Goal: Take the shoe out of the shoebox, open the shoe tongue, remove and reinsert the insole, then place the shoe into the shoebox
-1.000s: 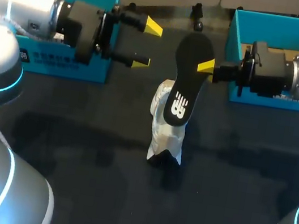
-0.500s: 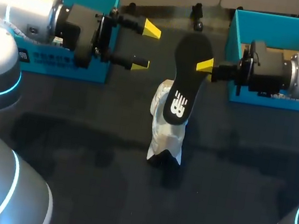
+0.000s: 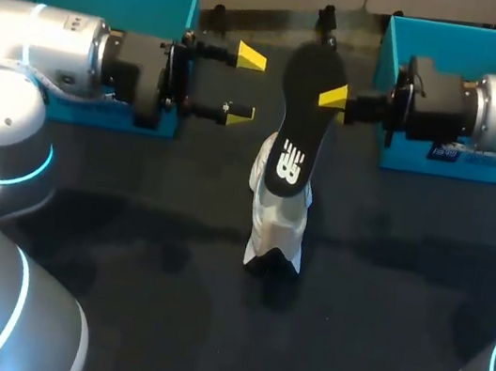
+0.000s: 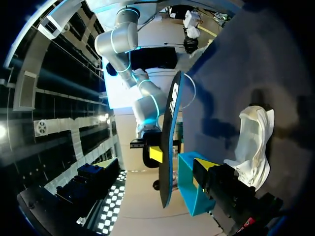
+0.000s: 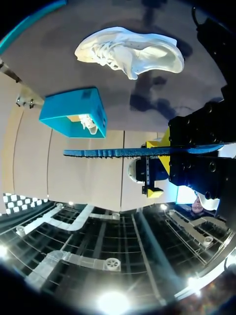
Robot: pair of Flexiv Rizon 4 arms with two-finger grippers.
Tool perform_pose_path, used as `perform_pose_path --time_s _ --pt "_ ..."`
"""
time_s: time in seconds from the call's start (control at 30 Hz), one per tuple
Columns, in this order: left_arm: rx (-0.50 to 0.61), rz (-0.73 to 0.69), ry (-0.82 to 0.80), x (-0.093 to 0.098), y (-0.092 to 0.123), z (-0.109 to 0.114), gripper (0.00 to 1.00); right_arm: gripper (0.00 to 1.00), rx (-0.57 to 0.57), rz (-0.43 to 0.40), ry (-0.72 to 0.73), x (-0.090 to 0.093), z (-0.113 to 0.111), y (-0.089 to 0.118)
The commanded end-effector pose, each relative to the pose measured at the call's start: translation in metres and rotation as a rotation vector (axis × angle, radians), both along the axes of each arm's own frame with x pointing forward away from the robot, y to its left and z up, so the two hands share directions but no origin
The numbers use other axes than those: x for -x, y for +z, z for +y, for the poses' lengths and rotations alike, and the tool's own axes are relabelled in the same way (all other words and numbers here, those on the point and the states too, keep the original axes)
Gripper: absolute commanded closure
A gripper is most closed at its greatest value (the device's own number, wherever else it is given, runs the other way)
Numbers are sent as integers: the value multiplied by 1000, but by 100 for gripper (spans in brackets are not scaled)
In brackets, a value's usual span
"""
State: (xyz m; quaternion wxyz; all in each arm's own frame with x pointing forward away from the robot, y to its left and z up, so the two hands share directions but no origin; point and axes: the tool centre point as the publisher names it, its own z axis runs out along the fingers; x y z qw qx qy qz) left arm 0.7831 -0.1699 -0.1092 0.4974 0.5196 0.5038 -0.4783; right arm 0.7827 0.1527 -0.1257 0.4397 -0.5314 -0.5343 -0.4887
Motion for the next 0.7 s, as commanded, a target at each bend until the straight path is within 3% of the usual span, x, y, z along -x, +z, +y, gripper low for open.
perform_pose_path --time_s 0.03,0.23,0.3,0.37,0.53,0.67,0.7 --pt "39 8 5 -4 -5 -14 0 100 -7 -6 -2 2 11 1" --pt "52 5 -9 -8 -5 -27 3 100 -15 -11 6 8 22 2" --pt "63 1 -7 -10 -6 -30 8 100 -15 -12 8 9 24 3" --pt "62 -2 -9 -12 -7 -32 20 100 -10 -13 4 11 25 3" --pt "55 -1 0 -16 -9 -36 18 100 -9 -12 6 15 31 4" --pt "55 -1 9 -18 -11 -39 31 100 -12 -10 6 19 33 4" --pt "54 1 13 -19 -12 -39 38 100 -12 -9 6 19 33 4"
